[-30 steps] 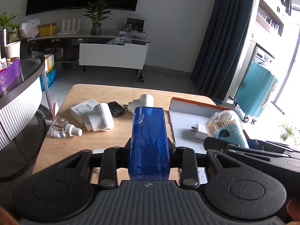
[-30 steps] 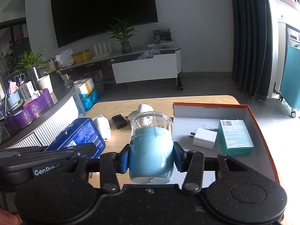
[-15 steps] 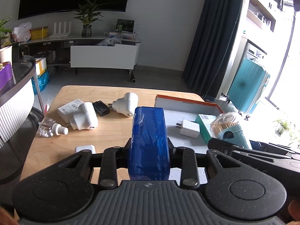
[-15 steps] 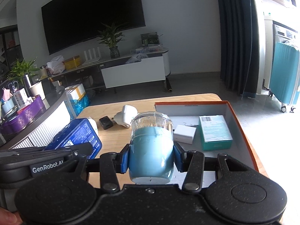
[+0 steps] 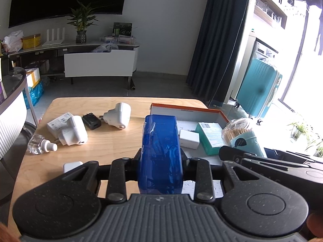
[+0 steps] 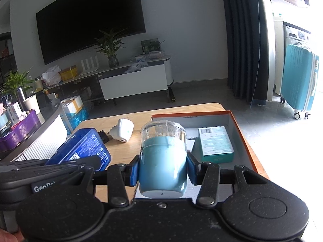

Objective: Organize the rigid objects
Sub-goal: 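Carry the blue container and light blue jar toward the orange-rimmed box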

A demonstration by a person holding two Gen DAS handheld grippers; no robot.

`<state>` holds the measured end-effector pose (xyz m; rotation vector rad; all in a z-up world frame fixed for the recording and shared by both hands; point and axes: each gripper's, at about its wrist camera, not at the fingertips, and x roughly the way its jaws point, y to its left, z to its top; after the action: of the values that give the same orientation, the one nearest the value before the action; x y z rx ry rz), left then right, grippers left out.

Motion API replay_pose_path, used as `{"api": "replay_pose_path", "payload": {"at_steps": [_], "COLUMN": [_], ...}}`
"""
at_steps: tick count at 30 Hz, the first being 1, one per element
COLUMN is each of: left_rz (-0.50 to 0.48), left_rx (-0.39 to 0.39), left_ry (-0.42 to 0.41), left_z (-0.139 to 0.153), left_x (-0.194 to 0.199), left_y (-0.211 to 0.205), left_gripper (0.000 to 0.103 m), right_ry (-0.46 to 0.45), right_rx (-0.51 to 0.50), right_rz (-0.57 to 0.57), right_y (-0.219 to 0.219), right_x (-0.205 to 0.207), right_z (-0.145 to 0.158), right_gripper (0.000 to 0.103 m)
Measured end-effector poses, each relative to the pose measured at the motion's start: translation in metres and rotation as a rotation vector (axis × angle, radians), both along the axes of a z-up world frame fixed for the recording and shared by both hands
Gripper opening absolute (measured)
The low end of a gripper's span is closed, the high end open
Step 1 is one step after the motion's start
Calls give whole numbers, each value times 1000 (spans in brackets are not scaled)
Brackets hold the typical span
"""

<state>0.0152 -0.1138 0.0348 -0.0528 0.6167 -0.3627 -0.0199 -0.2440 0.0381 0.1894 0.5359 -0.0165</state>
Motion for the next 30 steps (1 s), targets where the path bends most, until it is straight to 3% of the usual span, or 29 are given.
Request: {"api": "replay_pose_path", "payload": {"at_steps": [30], "left_rz": [-95], "left_rx": [11], "left_ry": [28], "left_z": [-2], "left_x": [17], "left_y": [-54], "left_gripper": [33], "right_ry": [3], "right_rx": [15], "right_rz": [-131], "right_y": [-56], "right_x": [7], "right_z": [-3], "right_gripper": [56]}}
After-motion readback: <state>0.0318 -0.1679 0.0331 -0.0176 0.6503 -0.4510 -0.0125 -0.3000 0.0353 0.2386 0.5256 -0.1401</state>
